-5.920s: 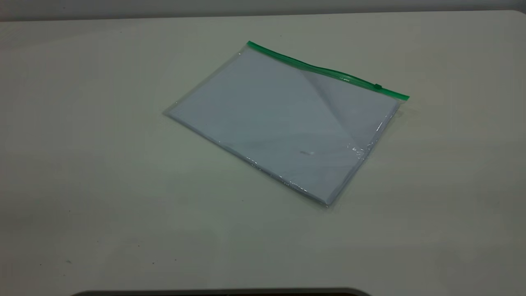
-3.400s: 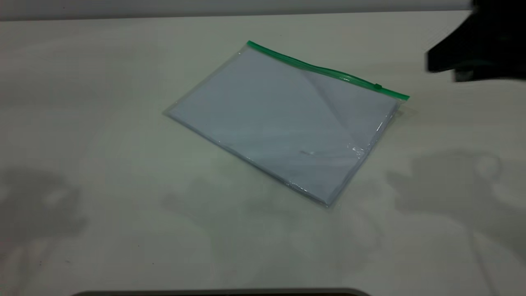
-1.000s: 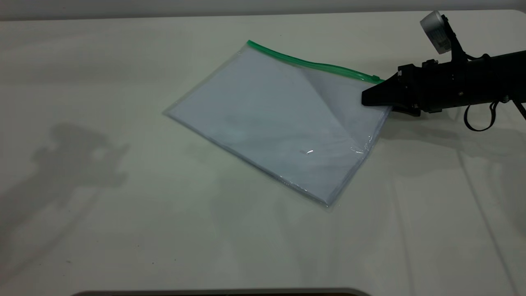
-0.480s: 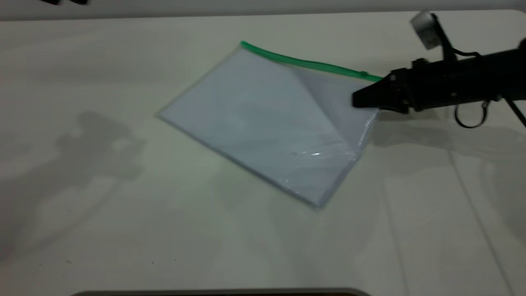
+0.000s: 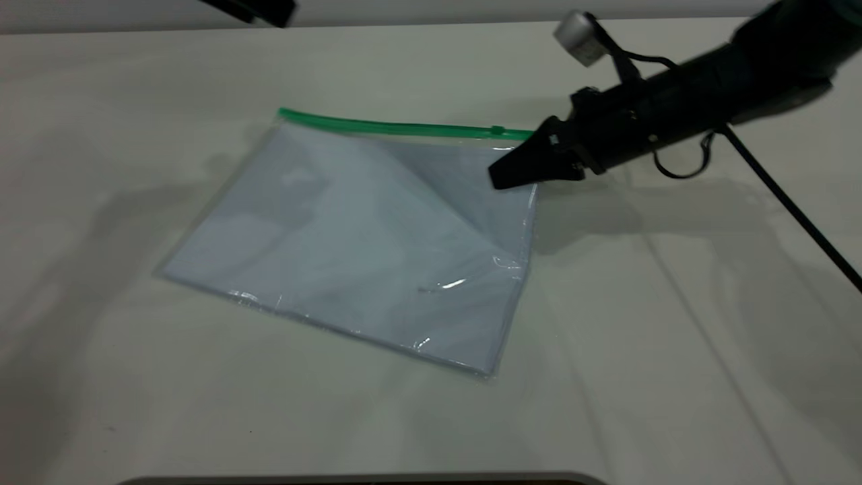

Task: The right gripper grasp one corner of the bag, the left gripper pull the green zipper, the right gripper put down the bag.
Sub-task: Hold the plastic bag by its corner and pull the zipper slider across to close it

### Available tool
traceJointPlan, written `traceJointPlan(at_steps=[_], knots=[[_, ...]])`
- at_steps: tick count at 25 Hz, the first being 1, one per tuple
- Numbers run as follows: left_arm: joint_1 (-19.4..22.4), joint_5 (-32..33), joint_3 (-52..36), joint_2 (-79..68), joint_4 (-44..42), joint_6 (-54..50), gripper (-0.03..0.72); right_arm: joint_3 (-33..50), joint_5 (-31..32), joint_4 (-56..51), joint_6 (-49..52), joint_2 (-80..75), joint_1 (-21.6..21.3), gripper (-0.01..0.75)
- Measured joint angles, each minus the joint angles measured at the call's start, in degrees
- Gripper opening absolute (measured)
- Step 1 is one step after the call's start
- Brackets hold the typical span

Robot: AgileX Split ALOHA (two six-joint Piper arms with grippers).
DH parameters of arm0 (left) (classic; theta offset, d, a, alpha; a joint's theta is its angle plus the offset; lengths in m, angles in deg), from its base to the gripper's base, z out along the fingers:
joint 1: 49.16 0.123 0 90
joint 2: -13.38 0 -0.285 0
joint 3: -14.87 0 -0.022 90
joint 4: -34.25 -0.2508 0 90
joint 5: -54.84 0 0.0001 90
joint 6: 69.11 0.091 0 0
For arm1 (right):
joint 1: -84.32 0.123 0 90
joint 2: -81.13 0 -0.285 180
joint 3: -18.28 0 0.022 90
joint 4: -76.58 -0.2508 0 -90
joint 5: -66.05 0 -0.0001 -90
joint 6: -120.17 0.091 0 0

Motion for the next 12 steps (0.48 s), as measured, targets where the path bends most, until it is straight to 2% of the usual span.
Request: traceJointPlan(at_steps=[12], knots=[[-9.34, 9.33, 28.87, -22.75, -0.29, 8.49, 0.520, -7.56, -0.87, 6.41, 3.64, 0.00, 0.69, 0.034]])
